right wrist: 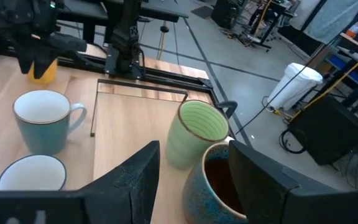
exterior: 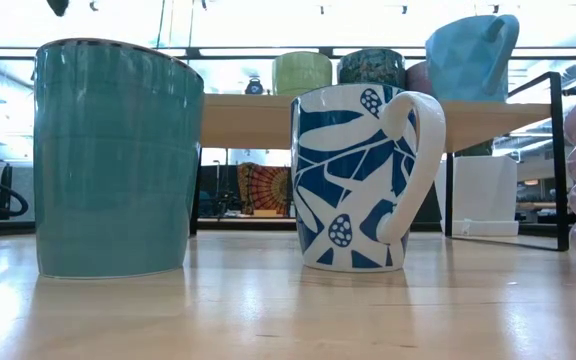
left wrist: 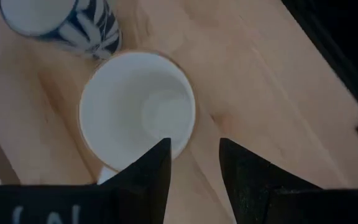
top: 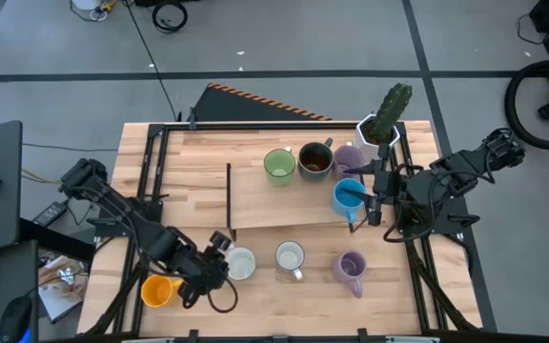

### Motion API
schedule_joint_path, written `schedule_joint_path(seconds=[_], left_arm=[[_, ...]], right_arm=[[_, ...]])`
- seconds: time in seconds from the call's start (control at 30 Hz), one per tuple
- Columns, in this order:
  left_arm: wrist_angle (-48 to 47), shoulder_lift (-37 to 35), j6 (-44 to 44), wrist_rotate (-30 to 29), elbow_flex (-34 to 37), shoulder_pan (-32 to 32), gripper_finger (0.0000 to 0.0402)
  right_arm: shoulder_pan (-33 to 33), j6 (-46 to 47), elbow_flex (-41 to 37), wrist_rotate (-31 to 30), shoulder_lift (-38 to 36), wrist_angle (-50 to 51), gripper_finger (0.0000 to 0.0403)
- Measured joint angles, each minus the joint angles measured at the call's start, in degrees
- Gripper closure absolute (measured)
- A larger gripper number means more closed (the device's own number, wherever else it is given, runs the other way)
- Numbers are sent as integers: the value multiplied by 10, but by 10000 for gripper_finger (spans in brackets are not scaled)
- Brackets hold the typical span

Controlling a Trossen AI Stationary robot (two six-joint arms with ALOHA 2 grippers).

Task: Place coffee mugs
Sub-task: Put the light blue mug on the shelf

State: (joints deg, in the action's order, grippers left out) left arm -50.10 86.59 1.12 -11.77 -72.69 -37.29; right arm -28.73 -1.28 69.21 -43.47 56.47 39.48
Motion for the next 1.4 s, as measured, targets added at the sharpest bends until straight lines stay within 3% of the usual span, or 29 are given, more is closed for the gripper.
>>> schedule_joint_path(seconds=[0.13, 0.4, 0.97, 1.4], left_arm=[[-1, 17, -77, -12, -1, 1, 260], [-2, 57, -135, -7, -1, 0, 260], [10, 142, -184, -5, -1, 6, 262], [37, 144, -197, 70, 0, 7, 371]], right_arm=[[0, 4, 0, 3, 0, 0, 206], [0, 17, 0, 16, 0, 5, 206], [0, 17, 0, 21, 0, 5, 206], [0, 18, 0, 31, 0, 9, 206]])
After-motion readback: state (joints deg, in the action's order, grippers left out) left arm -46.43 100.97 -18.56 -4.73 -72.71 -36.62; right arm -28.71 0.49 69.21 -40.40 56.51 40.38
